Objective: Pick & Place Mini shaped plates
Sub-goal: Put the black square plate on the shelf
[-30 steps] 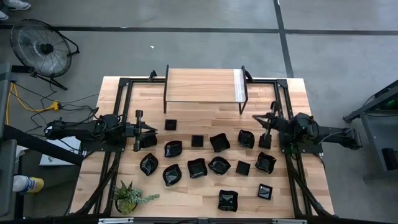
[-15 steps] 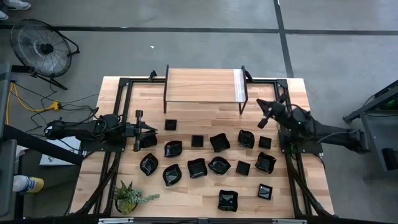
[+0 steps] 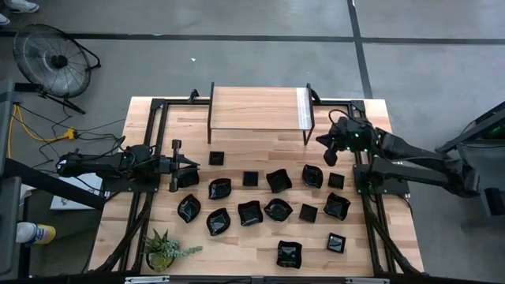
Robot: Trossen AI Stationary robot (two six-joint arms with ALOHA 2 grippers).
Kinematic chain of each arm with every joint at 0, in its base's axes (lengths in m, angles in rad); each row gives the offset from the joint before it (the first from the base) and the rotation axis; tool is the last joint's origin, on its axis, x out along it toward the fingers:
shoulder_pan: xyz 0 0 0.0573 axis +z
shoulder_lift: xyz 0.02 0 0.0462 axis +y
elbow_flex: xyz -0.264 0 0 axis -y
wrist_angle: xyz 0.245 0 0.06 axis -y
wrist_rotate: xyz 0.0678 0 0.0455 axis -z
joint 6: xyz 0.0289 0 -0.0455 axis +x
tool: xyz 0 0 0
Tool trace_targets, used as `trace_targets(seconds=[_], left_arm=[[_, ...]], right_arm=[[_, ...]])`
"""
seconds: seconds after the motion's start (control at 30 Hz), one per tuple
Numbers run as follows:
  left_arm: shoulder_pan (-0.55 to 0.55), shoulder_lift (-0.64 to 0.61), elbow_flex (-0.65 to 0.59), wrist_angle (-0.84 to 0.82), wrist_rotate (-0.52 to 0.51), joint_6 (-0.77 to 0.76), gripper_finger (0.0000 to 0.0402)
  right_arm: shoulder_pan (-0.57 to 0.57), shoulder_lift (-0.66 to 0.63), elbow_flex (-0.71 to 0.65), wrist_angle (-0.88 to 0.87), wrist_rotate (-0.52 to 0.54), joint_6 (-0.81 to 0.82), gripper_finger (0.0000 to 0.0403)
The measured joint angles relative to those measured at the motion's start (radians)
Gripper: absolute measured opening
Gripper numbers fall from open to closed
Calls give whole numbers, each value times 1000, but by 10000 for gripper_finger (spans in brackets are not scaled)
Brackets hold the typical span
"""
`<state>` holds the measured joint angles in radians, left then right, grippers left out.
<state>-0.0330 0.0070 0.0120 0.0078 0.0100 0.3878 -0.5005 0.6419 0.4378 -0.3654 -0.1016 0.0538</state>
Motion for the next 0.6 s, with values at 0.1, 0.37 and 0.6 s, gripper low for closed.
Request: trace_targets(seconds=[0.1,0.37,0.6], left_arm=[[0,0,0,0,0,0,56],[0,0,0,0,0,0,56],[0,0,0,0,0,0,56]], right_arm=[[-28,48,7,-2,-56,59,12],[-37,113,6,-21,-113,226,12],[-36,123,130,-335,-113,238,12]])
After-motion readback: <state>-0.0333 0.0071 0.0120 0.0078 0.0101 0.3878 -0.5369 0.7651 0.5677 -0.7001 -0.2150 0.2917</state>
